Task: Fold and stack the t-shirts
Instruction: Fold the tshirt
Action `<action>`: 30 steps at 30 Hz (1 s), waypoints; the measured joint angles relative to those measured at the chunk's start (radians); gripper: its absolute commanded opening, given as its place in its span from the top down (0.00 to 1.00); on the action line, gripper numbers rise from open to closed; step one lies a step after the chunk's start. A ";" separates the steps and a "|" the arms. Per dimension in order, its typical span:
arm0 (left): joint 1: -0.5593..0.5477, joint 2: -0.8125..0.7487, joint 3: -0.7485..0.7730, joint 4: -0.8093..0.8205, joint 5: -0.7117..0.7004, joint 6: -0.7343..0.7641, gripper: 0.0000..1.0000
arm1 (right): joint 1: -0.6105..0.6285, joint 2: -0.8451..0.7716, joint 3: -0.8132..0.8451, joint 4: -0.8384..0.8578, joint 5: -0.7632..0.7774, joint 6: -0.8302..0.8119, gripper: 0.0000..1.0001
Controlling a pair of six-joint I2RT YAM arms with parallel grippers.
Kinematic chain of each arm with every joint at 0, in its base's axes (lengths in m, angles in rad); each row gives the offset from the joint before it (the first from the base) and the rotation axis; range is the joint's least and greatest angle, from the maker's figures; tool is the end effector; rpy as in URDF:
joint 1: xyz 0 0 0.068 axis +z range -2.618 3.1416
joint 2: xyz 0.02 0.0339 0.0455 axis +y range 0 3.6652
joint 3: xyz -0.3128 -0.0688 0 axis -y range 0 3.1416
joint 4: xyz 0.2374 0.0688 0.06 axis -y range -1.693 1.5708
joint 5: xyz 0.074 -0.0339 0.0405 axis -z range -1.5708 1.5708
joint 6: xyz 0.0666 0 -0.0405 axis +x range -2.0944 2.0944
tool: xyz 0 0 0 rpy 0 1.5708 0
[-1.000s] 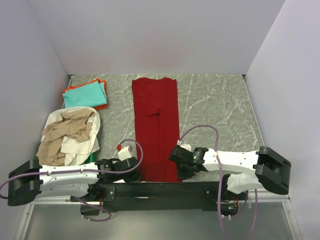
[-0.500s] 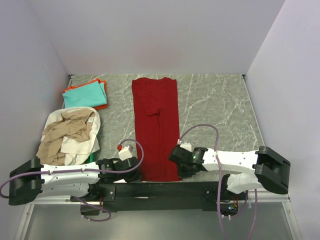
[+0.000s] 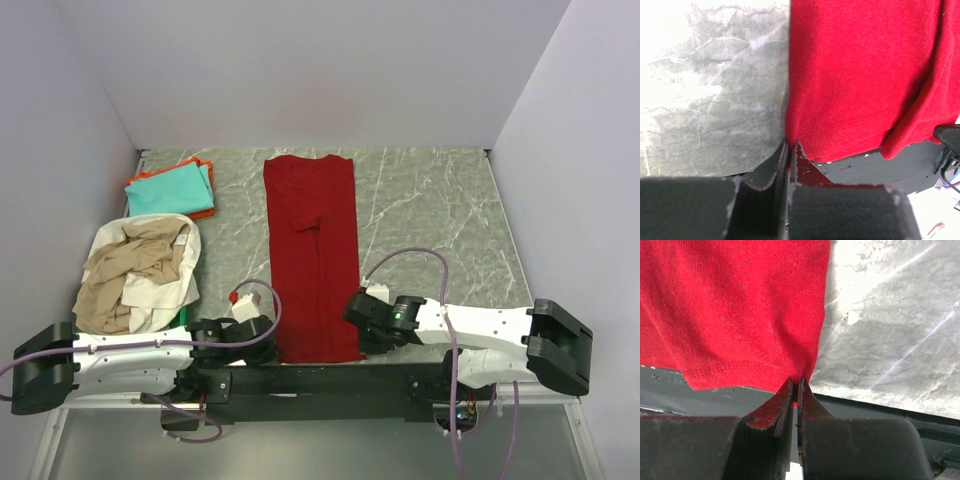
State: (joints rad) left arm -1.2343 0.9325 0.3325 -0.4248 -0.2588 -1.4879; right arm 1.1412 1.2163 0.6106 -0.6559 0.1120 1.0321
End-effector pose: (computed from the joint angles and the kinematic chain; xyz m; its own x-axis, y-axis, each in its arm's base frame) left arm 0.0608 -0.1221 0.1619 -0.8890 -0.3763 -0.2610 -0.2093 0.8407 -0.4994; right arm 0.0832 0.1636 0.1875 -0.9669 -0.0625 -0.2475 -0.1156 0.9716 0.2066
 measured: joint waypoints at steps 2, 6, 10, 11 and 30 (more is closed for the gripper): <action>0.000 -0.004 -0.001 -0.003 0.000 -0.001 1.00 | 0.000 -0.017 -0.010 0.002 -0.002 0.004 0.94; -0.003 -0.014 -0.001 -0.019 -0.001 -0.008 1.00 | 0.000 -0.036 -0.037 0.009 -0.009 0.016 0.94; -0.014 -0.038 -0.003 -0.053 -0.002 -0.023 1.00 | 0.000 -0.042 -0.056 0.018 -0.022 0.026 0.94; -0.017 -0.046 -0.005 -0.059 -0.002 -0.025 1.00 | 0.000 -0.042 -0.056 0.019 -0.024 0.027 0.94; -0.108 -0.100 -0.002 -0.138 -0.060 -0.106 1.00 | 0.000 -0.074 -0.062 0.026 -0.034 0.045 0.95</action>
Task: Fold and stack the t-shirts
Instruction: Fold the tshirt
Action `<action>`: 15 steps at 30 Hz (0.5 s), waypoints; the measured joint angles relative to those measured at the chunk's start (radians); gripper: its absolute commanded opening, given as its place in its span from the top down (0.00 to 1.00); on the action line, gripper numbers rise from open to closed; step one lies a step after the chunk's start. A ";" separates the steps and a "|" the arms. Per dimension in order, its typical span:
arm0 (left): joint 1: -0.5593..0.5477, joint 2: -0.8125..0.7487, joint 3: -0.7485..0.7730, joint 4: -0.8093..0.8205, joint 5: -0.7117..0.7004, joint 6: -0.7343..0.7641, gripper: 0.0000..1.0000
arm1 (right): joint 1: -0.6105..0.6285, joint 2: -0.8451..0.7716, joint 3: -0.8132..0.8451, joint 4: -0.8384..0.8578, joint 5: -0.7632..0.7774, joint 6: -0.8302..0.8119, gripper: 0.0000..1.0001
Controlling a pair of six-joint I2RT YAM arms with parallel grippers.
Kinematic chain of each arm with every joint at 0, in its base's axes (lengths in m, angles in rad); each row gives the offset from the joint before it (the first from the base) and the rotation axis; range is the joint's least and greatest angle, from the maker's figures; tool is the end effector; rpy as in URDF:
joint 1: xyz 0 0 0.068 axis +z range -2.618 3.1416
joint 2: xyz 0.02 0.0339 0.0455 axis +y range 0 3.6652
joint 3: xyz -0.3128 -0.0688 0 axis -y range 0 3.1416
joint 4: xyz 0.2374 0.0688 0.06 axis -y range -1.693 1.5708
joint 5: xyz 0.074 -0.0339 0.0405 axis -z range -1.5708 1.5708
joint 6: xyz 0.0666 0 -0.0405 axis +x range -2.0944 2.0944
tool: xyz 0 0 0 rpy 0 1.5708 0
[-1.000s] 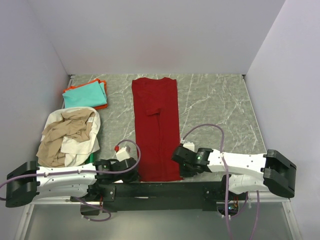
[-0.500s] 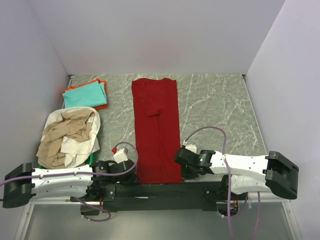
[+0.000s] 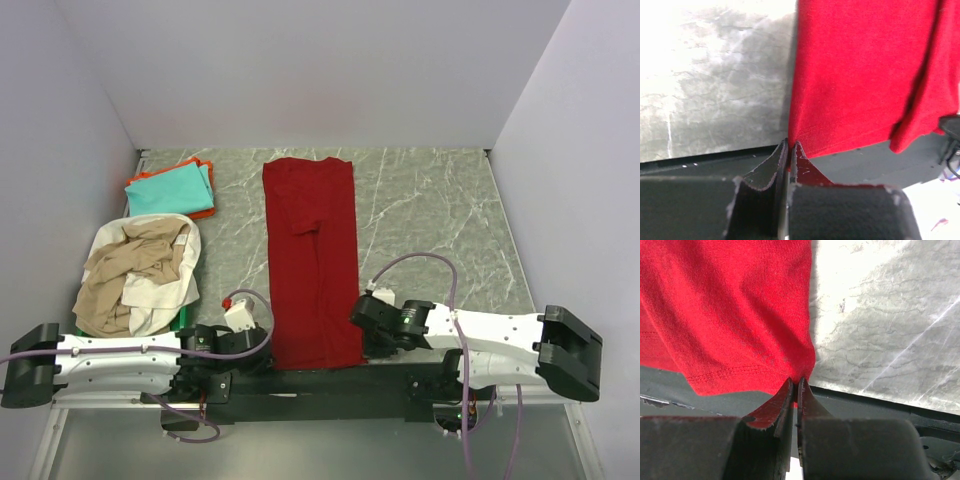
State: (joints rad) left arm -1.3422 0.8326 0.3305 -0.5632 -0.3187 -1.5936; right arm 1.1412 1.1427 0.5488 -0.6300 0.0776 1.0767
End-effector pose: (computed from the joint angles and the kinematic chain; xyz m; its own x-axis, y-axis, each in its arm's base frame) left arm 0.0459 -0.1053 0.1631 -0.8858 -0.3823 -0.2630 -0.2185 0.8437 -0.4904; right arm 0.0748 0.1508 0.1829 -0.9741 -0.0188 -0.2254 -0.0798 0.9610 0.2647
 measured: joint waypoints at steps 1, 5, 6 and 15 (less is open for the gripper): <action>-0.007 -0.009 0.004 -0.006 -0.006 -0.003 1.00 | 0.000 -0.004 0.000 -0.002 0.000 0.000 0.95; -0.015 -0.033 0.018 -0.023 -0.025 -0.016 1.00 | 0.000 -0.024 0.001 -0.016 0.003 0.000 0.96; -0.016 -0.033 0.021 -0.024 -0.029 -0.017 1.00 | 0.000 -0.031 0.002 -0.020 0.005 0.000 0.96; -0.018 -0.031 0.113 -0.075 -0.133 -0.014 1.00 | 0.000 -0.058 0.071 -0.082 0.048 -0.005 0.95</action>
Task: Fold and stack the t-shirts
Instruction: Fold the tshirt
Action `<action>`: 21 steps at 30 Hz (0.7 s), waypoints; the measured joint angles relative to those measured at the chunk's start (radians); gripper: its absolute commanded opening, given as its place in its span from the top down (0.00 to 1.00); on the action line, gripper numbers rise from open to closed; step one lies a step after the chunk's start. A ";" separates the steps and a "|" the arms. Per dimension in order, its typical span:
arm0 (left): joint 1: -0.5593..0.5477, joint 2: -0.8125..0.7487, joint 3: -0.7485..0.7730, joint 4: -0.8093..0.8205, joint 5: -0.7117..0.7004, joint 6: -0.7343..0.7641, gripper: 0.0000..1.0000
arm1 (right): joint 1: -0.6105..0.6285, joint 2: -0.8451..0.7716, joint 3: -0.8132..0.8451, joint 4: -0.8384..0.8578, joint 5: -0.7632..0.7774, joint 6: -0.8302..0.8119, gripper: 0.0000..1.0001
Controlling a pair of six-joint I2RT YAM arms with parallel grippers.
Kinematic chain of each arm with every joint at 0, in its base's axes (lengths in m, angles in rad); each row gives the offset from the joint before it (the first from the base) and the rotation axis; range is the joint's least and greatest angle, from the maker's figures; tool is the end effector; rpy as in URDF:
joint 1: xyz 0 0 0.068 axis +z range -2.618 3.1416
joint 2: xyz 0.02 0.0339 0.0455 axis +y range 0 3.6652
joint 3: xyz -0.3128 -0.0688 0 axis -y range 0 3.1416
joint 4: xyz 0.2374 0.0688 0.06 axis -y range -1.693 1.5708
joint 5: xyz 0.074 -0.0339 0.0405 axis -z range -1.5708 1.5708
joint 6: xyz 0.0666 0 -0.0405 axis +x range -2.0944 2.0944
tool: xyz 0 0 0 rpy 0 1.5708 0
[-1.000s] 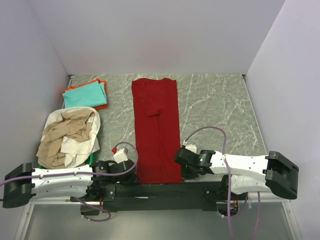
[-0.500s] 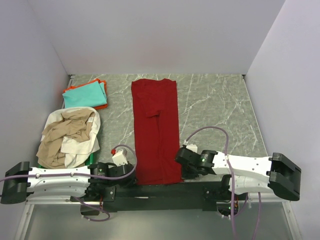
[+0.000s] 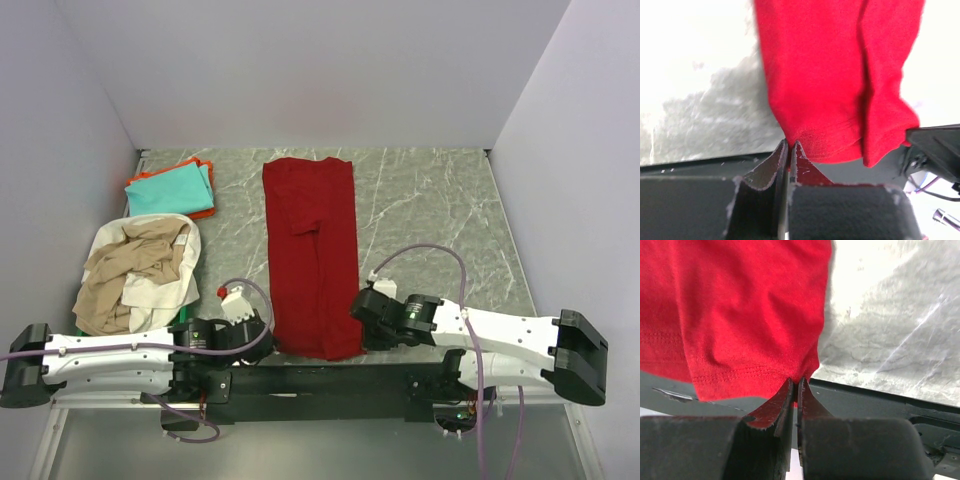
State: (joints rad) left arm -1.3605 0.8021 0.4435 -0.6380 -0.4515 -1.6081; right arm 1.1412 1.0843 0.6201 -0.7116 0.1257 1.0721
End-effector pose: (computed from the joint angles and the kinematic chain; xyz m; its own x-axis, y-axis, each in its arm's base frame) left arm 0.0532 -0.1100 0.1988 -0.8234 -0.4499 -0.3458 -0.2061 0.8049 -0.5564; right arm 0.0771 0.1482 0.2081 -0.9583 0.0001 -0.2857 -0.0842 0.9555 0.2826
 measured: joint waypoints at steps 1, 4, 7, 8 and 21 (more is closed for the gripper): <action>0.000 -0.002 0.016 -0.005 -0.026 0.008 1.00 | 0.000 0.004 0.016 -0.009 0.011 -0.005 0.95; 0.010 -0.006 0.047 -0.005 -0.077 0.045 1.00 | -0.008 0.040 0.074 -0.022 0.047 -0.025 0.95; 0.067 -0.001 0.058 0.019 -0.095 0.113 1.00 | -0.026 0.098 0.145 -0.021 0.085 -0.056 0.95; 0.095 0.005 0.058 0.034 -0.096 0.141 1.00 | -0.032 0.114 0.163 -0.018 0.096 -0.067 0.95; 0.449 0.140 0.073 0.315 -0.012 0.521 1.00 | -0.225 0.275 0.360 0.034 0.162 -0.257 0.95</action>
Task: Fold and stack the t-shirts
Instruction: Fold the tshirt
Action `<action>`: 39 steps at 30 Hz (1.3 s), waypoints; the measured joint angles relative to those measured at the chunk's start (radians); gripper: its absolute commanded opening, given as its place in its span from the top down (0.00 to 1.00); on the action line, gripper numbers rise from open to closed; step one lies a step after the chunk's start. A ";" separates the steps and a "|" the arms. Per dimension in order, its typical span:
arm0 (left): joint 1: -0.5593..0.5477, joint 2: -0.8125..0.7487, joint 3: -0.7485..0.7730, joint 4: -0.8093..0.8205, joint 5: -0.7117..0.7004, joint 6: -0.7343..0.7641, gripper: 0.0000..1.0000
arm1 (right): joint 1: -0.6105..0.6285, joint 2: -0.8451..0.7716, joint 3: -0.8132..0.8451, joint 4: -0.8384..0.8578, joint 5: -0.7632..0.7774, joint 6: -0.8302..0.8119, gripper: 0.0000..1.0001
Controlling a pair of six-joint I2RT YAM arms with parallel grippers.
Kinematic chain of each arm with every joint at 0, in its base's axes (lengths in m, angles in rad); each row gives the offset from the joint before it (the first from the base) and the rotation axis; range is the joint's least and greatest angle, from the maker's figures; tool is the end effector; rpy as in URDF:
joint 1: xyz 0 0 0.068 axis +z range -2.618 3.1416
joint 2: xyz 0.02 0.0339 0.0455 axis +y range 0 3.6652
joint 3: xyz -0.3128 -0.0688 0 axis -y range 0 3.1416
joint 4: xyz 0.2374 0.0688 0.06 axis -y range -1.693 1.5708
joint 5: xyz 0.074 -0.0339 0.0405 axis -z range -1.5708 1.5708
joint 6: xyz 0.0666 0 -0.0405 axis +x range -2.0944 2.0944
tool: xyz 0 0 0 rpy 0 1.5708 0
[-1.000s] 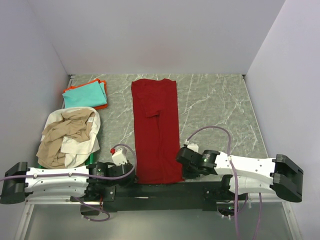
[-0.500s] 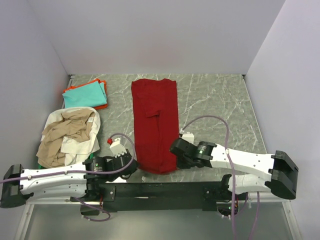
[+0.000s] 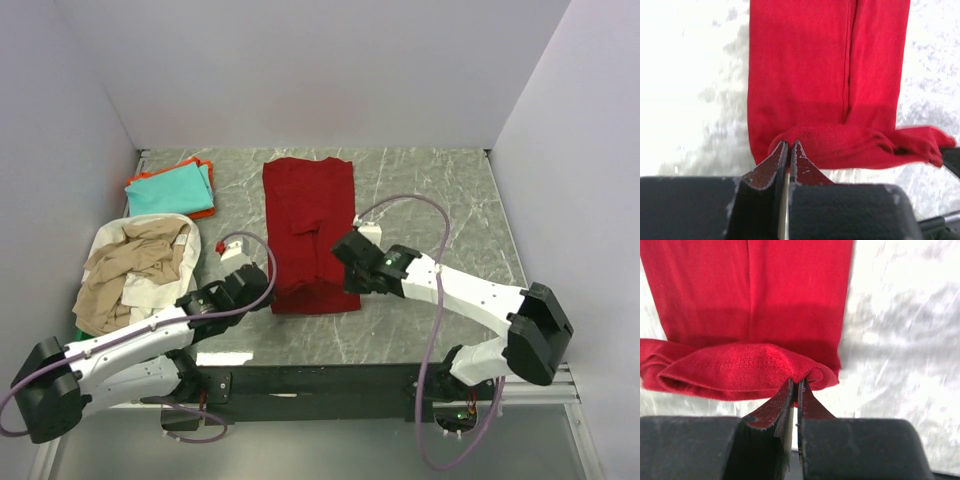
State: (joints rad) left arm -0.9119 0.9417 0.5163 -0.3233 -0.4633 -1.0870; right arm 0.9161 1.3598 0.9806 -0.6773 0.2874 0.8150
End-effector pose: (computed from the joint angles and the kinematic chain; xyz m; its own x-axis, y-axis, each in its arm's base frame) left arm 0.1306 -0.1200 0.2322 -0.6426 -0.4637 -0.6100 -0.1331 0.8516 -0.5070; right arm 0.1764 0.1988 0.2672 -0.8554 0.0318 -0.5170 -0.0777 0.9790 0.1887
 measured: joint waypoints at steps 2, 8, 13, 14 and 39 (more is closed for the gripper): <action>0.052 0.039 0.012 0.048 0.029 0.056 1.00 | -0.035 0.031 0.031 0.015 0.001 -0.028 0.95; 0.190 0.167 0.067 0.172 0.116 0.178 1.00 | -0.127 0.159 0.144 0.053 -0.003 -0.111 0.96; 0.287 0.262 0.120 0.265 0.195 0.249 1.00 | -0.189 0.265 0.232 0.076 -0.014 -0.165 0.96; 0.307 0.292 0.137 0.280 0.212 0.261 1.00 | -0.198 0.282 0.247 0.079 -0.017 -0.174 0.96; 0.507 0.707 0.380 0.423 0.413 0.369 1.00 | -0.334 0.579 0.502 0.087 -0.069 -0.284 0.98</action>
State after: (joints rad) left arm -0.4046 1.6485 0.8967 0.0994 -0.0502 -0.7181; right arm 0.5823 1.9385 1.4822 -0.5907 0.2188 0.5308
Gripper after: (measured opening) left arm 0.059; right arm 0.076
